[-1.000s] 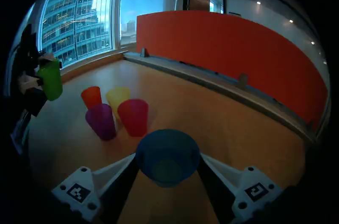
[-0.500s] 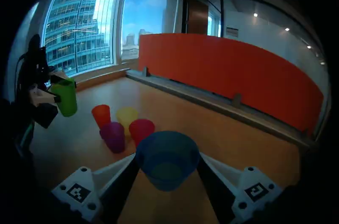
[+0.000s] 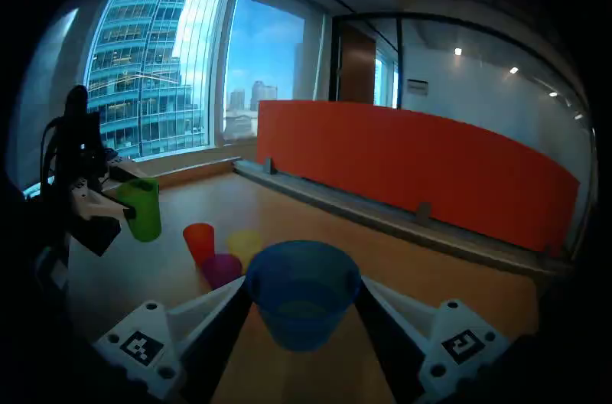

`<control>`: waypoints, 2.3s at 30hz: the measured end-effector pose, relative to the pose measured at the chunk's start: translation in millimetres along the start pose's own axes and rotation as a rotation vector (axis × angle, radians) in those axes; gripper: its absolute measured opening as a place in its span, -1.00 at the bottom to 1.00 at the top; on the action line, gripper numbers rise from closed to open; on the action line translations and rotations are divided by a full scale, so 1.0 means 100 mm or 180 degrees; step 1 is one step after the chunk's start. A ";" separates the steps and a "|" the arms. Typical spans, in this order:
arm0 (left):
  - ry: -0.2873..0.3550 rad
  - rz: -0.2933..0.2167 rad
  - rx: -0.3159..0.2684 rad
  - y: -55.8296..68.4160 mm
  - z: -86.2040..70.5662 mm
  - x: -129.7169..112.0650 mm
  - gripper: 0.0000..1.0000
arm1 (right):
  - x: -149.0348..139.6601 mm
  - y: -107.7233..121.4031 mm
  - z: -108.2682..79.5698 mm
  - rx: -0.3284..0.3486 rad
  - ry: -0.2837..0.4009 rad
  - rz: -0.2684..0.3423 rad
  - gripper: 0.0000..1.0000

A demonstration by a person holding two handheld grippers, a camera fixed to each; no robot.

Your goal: Pour water

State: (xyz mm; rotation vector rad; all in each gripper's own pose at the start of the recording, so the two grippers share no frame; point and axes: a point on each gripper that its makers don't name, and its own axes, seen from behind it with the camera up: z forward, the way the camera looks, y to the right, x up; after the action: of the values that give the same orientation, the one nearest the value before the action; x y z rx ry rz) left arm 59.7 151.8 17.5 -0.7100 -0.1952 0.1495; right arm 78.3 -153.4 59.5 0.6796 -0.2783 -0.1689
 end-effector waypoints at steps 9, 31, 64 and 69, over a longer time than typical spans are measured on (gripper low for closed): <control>0.0030 0.0020 -0.0022 0.04 -0.02 0.03 0.77 | 0.29 -0.16 -0.17 0.0062 0.0273 -0.0032 0.81; 0.0148 -0.0008 -0.0088 0.11 -0.05 0.06 0.77 | 0.61 -0.29 -0.37 0.0115 0.0610 -0.0052 0.81; 0.0353 -0.0003 -0.0267 0.37 -0.11 0.18 0.77 | 0.73 -0.45 -0.44 0.0232 0.0603 -0.0212 0.81; 0.0370 0.0027 -0.0297 0.44 -0.12 0.18 0.77 | 0.75 -0.46 -0.45 0.0246 0.0610 -0.0232 0.82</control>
State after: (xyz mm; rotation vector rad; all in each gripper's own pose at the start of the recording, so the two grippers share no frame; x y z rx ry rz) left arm 77.2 180.6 -17.8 -0.8102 -0.0884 0.1073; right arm 160.2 -179.9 11.2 0.7776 -0.0766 -0.1618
